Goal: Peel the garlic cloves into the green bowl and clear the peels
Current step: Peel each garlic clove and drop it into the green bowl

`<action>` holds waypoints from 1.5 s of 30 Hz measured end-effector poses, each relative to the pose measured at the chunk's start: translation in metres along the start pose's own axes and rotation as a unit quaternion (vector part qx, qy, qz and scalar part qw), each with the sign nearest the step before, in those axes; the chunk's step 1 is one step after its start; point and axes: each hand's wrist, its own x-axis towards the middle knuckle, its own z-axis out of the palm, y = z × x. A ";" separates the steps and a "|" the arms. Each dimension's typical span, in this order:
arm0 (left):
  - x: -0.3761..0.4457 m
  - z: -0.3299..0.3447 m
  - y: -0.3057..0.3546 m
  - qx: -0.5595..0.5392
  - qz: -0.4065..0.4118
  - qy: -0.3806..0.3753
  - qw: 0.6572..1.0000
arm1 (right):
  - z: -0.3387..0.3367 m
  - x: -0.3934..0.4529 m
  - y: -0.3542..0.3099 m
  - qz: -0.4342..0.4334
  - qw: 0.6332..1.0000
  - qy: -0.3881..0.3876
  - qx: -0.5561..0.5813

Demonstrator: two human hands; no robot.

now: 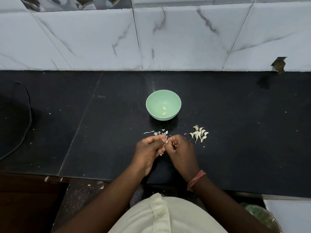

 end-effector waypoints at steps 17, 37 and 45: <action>0.009 -0.010 -0.001 -0.049 -0.066 -0.013 0.997 | 0.003 0.003 -0.007 0.162 0.953 -0.109 0.234; 0.014 -0.018 0.001 -0.061 -0.050 0.015 0.997 | -0.001 0.012 0.005 0.103 0.970 -0.095 0.198; 0.011 -0.014 0.001 -0.046 -0.056 0.007 0.997 | -0.001 0.012 0.002 0.111 0.958 -0.107 0.241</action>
